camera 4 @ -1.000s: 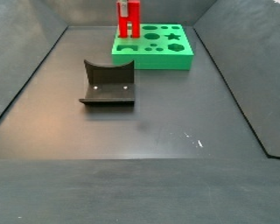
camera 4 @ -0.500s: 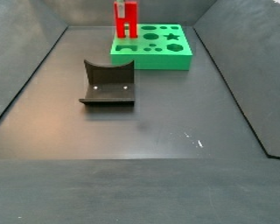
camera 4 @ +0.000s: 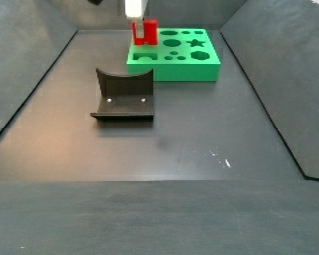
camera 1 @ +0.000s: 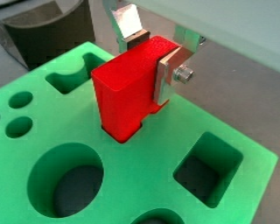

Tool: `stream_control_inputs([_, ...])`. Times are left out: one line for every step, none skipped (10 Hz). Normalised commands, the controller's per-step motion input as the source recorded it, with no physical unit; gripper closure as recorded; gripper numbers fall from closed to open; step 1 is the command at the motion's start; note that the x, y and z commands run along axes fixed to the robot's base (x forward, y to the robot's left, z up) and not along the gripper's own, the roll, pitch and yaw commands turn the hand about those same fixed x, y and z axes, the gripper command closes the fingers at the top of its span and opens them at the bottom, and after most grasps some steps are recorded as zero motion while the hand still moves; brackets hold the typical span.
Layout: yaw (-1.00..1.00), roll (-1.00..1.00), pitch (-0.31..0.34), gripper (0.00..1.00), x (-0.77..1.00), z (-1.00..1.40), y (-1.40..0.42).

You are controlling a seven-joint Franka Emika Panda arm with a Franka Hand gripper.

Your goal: Insert the double-square object.

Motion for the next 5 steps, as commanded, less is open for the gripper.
stream_control_inputs([-0.01, 0.0, -0.046, 1.0, 0.0, -0.28, 0.18])
stream_control_inputs([-0.03, -0.02, -0.034, 1.0, 0.0, -0.17, 0.13])
stream_control_inputs([-0.1, -0.06, -0.124, 1.0, -0.06, -0.11, 0.07])
stream_control_inputs([0.0, -0.06, -0.1, 1.0, 0.0, -0.05, 0.07])
stream_control_inputs([0.0, 0.0, 0.0, 1.0, 0.0, 0.0, 0.0])
